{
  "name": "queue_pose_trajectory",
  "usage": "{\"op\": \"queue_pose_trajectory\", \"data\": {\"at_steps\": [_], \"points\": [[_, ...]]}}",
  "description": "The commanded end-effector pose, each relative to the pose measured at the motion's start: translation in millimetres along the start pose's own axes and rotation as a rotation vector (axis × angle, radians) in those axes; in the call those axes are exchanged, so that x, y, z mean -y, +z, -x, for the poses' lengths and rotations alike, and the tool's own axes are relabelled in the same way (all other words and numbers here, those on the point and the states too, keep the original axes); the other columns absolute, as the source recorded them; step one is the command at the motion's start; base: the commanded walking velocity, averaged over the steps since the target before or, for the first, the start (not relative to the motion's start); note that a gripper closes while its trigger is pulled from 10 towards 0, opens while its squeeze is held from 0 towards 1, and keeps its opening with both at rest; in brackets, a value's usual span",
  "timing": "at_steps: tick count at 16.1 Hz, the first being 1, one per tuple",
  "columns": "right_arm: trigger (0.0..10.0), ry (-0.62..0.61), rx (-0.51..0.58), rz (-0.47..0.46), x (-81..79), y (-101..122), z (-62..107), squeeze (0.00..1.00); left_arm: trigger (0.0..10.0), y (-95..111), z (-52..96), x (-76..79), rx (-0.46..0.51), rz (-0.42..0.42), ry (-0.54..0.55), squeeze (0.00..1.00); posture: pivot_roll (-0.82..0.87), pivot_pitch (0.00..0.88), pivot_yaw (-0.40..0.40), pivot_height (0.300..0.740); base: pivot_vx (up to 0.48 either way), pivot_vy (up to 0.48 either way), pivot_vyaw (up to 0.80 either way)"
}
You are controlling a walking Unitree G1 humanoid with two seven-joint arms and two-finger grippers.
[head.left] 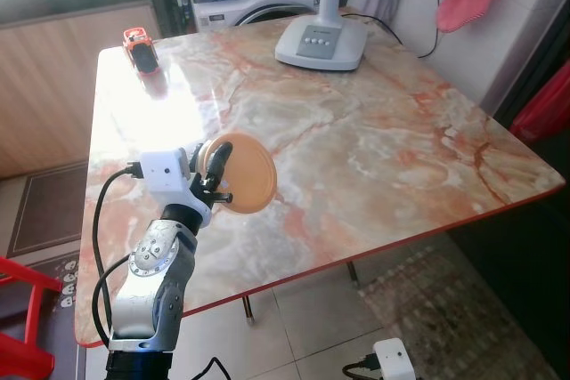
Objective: Restocking fridge
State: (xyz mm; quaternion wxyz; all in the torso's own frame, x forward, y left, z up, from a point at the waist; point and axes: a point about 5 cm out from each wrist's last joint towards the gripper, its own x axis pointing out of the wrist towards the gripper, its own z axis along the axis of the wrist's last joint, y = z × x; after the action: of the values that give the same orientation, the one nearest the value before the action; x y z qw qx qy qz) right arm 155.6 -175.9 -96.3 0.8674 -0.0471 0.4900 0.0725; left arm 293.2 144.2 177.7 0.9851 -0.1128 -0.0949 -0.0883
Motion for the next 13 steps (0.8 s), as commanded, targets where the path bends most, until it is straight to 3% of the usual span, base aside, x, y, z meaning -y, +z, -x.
{"op": "queue_pose_trajectory", "data": {"at_steps": [1, 3, 13], "points": [[10.0, 0.007, -0.014, 0.006, -2.0, -4.6, 0.6, 0.0, 10.0, 7.8, -1.4, 4.3, 0.031, -0.017, -0.016, 0.0, -0.06, 0.048, 0.037, 0.74, 0.0, 0.0, -0.78], [10.0, 0.009, -0.012, 0.006, -2.2, -4.2, 0.5, 0.0, 10.0, 8.3, -1.8, 5.9, 0.036, -0.024, -0.026, 0.0, -0.06, 0.044, 0.038, 0.74, 0.0, -0.469, -0.78], [10.0, 0.022, -0.003, 0.019, -3.8, -0.9, -0.2, 0.0, 10.0, 7.3, -3.1, 6.7, 0.035, -0.004, -0.02, 0.0, -0.06, 0.048, 0.029, 0.74, 0.0, 0.0, -0.78]]}}
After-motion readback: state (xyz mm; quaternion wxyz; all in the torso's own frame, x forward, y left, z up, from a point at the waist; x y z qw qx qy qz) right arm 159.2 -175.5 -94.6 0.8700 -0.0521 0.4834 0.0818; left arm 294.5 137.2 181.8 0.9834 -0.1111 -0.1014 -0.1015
